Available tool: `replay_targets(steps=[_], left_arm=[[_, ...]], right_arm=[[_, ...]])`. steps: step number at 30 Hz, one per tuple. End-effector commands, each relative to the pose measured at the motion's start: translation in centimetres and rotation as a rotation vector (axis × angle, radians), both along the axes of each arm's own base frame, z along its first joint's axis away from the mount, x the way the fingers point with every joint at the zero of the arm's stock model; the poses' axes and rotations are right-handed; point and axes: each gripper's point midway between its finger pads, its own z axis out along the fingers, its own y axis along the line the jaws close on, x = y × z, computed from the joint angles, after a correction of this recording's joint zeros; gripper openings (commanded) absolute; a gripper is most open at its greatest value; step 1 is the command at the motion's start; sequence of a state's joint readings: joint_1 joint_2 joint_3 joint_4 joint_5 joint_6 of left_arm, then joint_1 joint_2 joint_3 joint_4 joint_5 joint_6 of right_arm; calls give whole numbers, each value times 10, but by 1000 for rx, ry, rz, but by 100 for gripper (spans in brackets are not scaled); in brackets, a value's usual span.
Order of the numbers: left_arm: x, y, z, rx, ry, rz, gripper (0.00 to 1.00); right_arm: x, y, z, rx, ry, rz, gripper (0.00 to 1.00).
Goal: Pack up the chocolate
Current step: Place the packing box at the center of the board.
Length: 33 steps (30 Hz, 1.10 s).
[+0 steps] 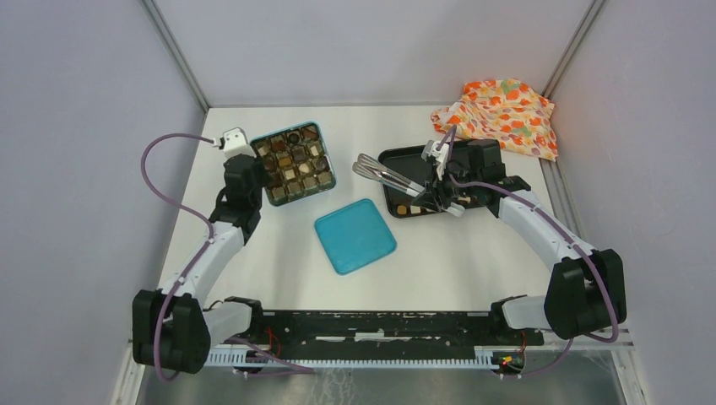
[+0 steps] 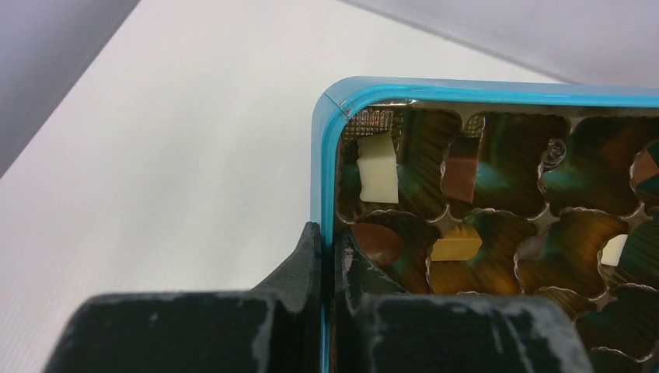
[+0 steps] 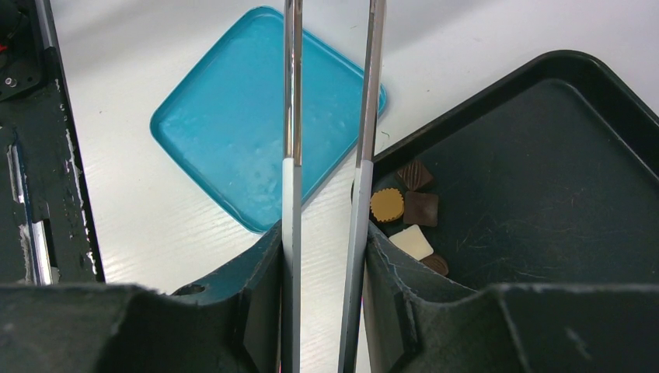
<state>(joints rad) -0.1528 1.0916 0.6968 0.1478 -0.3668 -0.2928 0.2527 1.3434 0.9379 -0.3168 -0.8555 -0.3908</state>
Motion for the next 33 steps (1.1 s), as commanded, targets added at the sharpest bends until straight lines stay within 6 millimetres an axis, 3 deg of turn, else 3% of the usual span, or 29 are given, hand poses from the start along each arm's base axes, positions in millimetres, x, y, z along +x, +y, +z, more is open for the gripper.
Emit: replay_targets(steps=[1, 11, 17, 24, 33], left_arm=[[28, -5, 32, -84, -82, 33, 2], [66, -16, -31, -169, 175, -11, 2], [75, -26, -74, -252, 327, -69, 2], [75, -32, -99, -273, 420, -92, 4], [69, -35, -112, -273, 488, -97, 37]], right_arm=[[3, 2, 6, 21, -34, 27, 41], [4, 1, 2, 11, -25, 25, 41], [5, 1, 0, 5, -22, 23, 41], [6, -2, 0, 1, -26, 15, 41], [12, -11, 2, -7, -37, -16, 41]])
